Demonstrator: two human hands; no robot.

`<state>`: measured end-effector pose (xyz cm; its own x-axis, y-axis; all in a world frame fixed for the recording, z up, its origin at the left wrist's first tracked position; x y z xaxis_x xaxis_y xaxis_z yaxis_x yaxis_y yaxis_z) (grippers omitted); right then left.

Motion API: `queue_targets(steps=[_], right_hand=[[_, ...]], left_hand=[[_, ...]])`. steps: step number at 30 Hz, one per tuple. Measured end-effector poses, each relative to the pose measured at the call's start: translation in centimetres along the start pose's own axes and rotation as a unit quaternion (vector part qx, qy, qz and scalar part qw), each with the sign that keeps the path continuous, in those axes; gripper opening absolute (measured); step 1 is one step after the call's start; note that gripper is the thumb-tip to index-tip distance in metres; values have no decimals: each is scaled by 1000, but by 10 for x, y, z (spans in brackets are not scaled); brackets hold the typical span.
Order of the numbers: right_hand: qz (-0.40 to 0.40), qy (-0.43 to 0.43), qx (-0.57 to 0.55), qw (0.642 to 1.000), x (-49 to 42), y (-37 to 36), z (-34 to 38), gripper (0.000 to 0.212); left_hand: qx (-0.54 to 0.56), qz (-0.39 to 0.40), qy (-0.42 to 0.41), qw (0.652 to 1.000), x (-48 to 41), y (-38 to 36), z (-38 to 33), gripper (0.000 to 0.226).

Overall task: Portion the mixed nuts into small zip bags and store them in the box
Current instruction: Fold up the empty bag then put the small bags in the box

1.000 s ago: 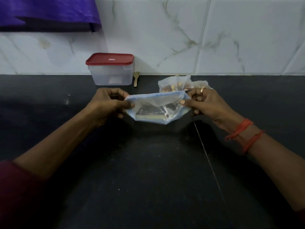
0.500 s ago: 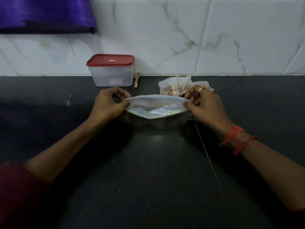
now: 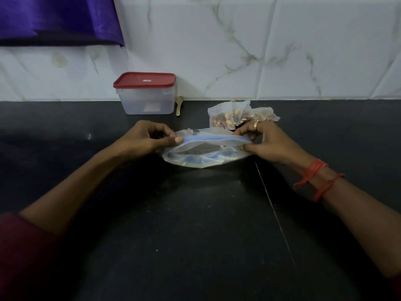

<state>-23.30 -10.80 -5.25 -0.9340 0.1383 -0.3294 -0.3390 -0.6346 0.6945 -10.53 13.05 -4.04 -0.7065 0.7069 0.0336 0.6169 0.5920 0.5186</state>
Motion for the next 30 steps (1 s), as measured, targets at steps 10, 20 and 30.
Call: queue_targets(steps=[10,20,30], right_hand=[[160,19,-260,952,11,-5,8,34],[-25,18,-126,992,6,14,0,25],[-90,11,-206,974,7,17,-1,31]], left_hand=[[-135,-60,-64,987,-7,4,6,16],[-95,18,-31,995,-4,2,8,27],[182,164,-38,969,1,2,14,65]])
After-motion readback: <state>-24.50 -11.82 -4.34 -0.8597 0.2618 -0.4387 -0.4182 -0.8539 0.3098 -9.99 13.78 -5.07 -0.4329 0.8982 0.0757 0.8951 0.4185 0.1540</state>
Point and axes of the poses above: each hand's wrist, its own x-axis away from the middle knuckle, its own y-axis out of the back of the hand, z = x × y, the point moved 6 cm from there along -x, towards the middle knuckle, and after that the axes turned 7 degrees about y, right-handed, at the moved point
